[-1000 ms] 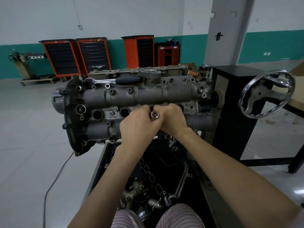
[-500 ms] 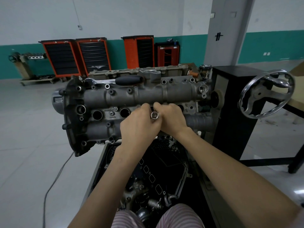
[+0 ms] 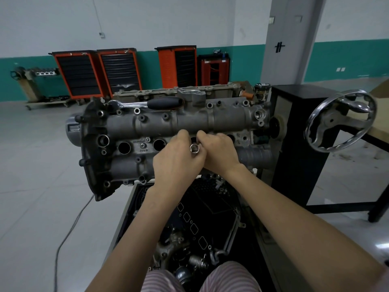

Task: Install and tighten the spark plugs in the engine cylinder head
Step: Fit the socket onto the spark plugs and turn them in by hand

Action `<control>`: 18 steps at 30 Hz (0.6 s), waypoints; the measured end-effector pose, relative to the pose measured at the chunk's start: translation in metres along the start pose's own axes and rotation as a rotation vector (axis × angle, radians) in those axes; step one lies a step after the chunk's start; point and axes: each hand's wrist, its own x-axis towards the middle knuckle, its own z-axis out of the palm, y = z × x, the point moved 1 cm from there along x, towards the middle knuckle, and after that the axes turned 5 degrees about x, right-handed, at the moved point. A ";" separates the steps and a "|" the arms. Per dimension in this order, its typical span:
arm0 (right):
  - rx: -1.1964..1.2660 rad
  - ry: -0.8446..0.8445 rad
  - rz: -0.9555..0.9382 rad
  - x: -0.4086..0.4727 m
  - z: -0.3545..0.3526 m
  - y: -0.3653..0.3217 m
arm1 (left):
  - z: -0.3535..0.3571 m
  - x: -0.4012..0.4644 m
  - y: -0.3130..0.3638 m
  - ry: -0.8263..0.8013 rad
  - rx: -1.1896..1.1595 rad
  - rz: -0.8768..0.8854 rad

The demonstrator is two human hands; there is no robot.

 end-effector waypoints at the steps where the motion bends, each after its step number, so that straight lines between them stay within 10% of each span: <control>1: -0.010 0.008 -0.013 0.000 0.000 0.000 | 0.001 0.000 -0.001 -0.001 0.003 -0.011; 18: 0.032 -0.037 0.020 0.000 0.000 0.001 | 0.001 -0.003 0.000 0.049 -0.009 0.040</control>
